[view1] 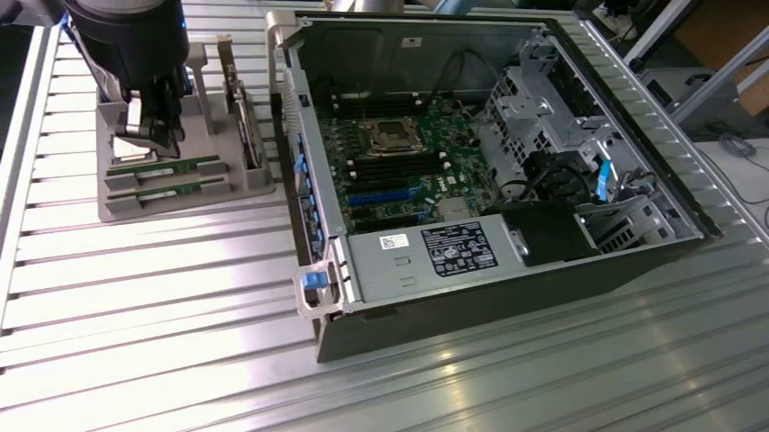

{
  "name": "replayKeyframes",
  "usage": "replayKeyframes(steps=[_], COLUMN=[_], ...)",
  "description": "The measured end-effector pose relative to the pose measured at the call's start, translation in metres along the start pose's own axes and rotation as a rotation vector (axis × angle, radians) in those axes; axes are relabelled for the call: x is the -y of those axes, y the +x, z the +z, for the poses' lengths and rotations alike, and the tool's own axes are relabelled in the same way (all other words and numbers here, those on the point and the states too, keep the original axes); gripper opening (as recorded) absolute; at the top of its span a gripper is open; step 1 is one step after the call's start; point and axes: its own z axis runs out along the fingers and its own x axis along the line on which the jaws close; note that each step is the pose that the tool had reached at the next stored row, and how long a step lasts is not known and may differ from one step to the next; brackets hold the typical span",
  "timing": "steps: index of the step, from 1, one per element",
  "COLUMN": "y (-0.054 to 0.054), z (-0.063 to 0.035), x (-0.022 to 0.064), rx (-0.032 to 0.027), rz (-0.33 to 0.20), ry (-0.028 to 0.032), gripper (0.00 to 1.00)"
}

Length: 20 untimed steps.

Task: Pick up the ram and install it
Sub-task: 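Pick up the ram and move it above insertion slot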

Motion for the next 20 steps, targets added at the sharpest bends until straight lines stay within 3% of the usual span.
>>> replayKeyframes(steps=[20], y=[0.0006], z=[0.0061], x=[0.0004], rx=[0.0], rz=[0.0], ry=[0.0], gripper=[0.3])
